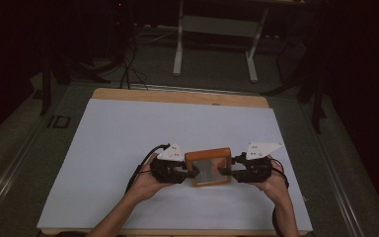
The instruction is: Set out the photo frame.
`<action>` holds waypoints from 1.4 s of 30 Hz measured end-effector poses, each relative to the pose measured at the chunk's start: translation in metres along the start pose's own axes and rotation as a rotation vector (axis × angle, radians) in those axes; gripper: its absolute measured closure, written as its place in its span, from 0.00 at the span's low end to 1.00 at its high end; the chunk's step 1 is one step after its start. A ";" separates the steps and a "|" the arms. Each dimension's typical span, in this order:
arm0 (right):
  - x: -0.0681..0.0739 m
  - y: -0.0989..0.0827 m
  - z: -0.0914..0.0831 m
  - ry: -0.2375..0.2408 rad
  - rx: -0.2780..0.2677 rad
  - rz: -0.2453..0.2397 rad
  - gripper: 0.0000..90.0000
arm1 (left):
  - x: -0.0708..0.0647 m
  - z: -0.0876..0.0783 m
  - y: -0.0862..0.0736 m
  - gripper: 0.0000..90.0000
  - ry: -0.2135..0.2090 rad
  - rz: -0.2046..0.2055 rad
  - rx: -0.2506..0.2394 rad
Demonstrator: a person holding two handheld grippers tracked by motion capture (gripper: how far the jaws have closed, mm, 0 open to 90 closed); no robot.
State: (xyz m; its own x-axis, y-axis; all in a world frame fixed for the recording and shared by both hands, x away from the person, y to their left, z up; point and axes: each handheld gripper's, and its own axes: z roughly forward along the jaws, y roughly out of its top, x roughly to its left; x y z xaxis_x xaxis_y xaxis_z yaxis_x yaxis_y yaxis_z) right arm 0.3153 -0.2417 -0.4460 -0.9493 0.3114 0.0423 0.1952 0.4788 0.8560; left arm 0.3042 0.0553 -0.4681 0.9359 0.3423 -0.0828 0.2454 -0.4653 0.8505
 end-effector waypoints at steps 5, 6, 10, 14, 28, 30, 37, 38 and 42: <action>0.001 0.001 0.005 -0.004 -0.007 0.001 0.67 | 0.004 -0.005 0.000 0.76 -0.002 -0.003 0.012; 0.001 0.002 0.007 -0.004 -0.010 0.006 0.67 | 0.006 -0.006 0.000 0.76 -0.004 -0.008 0.017; 0.001 0.002 0.014 -0.003 -0.003 0.012 0.67 | 0.009 -0.010 -0.002 0.76 -0.001 -0.006 0.031; 0.001 0.003 0.018 -0.003 -0.003 0.015 0.67 | 0.011 -0.013 -0.002 0.76 -0.001 -0.004 0.037; 0.004 0.009 0.027 -0.021 -0.022 0.022 0.66 | 0.018 -0.024 -0.003 0.75 0.000 -0.012 0.037; 0.004 0.009 0.028 -0.022 -0.026 0.021 0.66 | 0.018 -0.025 -0.002 0.75 0.004 -0.009 0.036; 0.005 0.012 0.032 -0.042 -0.044 0.031 0.65 | 0.021 -0.030 -0.002 0.75 0.017 -0.018 0.030; 0.005 0.013 0.033 -0.042 -0.044 0.033 0.65 | 0.021 -0.031 -0.003 0.75 0.018 -0.020 0.030; 0.005 0.014 0.036 -0.044 -0.050 0.034 0.65 | 0.023 -0.033 -0.003 0.75 0.025 -0.021 0.031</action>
State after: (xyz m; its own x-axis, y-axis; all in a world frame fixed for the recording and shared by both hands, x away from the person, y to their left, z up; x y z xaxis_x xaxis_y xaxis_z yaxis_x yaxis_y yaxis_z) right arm 0.3220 -0.2038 -0.4522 -0.9306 0.3626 0.0500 0.2132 0.4258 0.8793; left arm 0.3163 0.0914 -0.4549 0.9239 0.3726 -0.0869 0.2730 -0.4829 0.8321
